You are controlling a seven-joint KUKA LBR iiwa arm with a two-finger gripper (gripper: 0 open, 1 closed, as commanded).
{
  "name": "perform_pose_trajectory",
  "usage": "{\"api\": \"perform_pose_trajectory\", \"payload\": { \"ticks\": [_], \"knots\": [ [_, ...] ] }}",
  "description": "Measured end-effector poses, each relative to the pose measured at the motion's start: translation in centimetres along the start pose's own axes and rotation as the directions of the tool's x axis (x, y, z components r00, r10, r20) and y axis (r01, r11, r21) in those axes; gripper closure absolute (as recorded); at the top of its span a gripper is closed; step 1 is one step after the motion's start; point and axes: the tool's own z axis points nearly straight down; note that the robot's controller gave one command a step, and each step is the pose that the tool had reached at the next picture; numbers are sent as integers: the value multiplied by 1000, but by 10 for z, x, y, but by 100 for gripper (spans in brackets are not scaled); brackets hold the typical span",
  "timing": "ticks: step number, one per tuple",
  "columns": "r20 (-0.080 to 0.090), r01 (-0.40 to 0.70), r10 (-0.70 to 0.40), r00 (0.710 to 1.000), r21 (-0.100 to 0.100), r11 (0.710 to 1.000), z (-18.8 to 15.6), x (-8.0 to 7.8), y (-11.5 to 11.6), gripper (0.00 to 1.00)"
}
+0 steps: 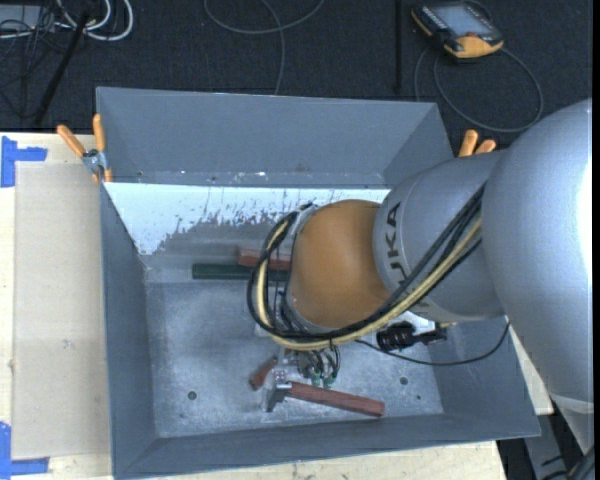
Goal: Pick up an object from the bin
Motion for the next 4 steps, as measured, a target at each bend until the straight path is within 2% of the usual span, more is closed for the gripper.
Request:
{"api": "perform_pose_trajectory", "payload": {
  "ticks": [1, 2, 3, 4],
  "knots": [
    [0, -1, 1, 1000, 0, 1000, 0, 0, 0, 0],
    [16, 10, -10, 1000, -5, 1000, 24, -1, -26, 100],
    [16, 10, -9, 1000, -5, 1000, 24, -1, -26, 100],
    [2, -15, 15, 1000, 0, 1000, -138, -3, -34, 100]
  ]
}}
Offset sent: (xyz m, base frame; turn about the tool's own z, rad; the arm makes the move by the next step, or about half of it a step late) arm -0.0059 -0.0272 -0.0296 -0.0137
